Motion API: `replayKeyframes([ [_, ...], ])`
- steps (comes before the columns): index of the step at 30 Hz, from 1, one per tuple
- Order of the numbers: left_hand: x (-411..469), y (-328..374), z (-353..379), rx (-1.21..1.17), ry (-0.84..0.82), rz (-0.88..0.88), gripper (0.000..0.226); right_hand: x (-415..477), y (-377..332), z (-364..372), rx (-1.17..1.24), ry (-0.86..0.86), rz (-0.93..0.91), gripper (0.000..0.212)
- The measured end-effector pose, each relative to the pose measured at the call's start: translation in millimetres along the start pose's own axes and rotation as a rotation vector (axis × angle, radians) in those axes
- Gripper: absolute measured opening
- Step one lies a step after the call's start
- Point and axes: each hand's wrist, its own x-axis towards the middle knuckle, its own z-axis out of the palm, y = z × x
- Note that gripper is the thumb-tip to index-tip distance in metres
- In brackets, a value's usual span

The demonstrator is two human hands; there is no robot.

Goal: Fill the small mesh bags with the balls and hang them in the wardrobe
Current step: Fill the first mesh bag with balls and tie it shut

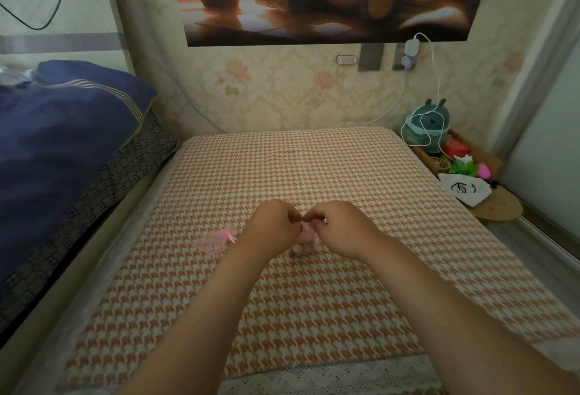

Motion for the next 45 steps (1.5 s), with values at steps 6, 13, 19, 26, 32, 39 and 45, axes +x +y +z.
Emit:
replayKeyframes([
  [6,-0.5,-12.1,-9.2,-0.049,0.041,-0.028,0.024,8.1,2.9,1.7,0.168,0.079,0.013,0.021],
  [13,-0.5,-29.1,-20.0,-0.080,0.024,0.001,0.021,21.0,33.8,11.8,-0.044,0.044,0.165,0.035],
  [19,3.1,-31.0,-15.6,-0.053,-0.006,0.023,0.021,29.9,39.3,25.4,-0.178,-0.022,0.170,0.031],
  [26,8.0,-33.9,-10.3,-0.081,-0.012,0.022,0.024,36.0,31.8,38.9,-0.249,0.002,0.124,0.012],
  [32,9.7,-40.7,-11.9,-0.118,-0.024,0.013,0.026,34.4,15.3,28.2,-0.041,0.198,0.068,0.016],
  [39,7.6,-43.3,-14.2,-0.158,-0.021,0.030,0.024,20.3,-28.4,17.4,0.087,0.244,-0.158,0.010],
  [45,2.7,-47.1,-18.1,-0.232,-0.029,0.022,0.023,15.6,-35.2,23.3,-0.186,0.210,-0.219,0.015],
])
